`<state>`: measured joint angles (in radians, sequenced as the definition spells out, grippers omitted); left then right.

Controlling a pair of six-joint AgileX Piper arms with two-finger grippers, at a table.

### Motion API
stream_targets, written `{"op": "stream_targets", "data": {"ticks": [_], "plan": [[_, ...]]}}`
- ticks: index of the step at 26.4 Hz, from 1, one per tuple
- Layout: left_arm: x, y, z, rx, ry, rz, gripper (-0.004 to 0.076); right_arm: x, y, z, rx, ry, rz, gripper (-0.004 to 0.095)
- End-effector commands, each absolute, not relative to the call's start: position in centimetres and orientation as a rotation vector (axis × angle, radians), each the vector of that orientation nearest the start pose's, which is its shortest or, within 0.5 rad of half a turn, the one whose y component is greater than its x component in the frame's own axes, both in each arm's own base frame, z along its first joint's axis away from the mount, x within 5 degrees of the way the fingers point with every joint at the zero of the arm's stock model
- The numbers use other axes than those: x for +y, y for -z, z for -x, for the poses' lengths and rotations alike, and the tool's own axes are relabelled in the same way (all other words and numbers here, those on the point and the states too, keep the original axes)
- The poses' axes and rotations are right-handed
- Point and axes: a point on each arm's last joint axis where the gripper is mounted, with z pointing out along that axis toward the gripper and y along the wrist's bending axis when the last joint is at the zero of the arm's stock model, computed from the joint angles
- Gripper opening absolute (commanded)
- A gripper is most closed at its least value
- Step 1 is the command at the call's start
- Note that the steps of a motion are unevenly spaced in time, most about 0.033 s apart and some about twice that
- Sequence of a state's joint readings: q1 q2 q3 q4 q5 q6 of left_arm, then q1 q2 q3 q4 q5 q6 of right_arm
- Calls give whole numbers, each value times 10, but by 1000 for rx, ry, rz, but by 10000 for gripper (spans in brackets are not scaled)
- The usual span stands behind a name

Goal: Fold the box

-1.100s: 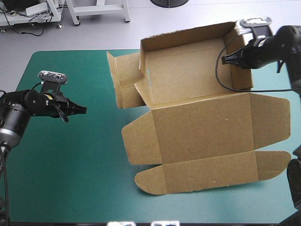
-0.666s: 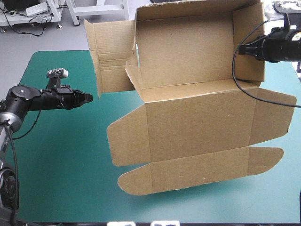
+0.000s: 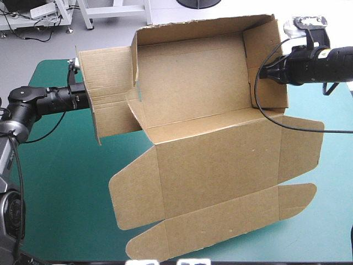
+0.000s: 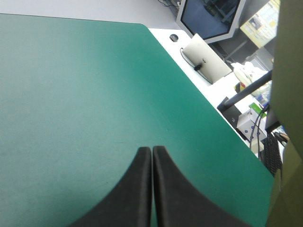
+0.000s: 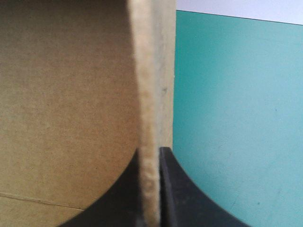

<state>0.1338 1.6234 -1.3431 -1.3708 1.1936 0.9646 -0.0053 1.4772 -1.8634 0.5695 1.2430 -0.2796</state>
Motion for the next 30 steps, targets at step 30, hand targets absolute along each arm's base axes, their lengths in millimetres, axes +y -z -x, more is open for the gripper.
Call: {"op": "stream_targets", "data": {"ticks": [30], "plan": [[-95, -452, -269, 1805, 1368, -647, -6, 37, -485, -301, 2214, -463, 288, -23]]}}
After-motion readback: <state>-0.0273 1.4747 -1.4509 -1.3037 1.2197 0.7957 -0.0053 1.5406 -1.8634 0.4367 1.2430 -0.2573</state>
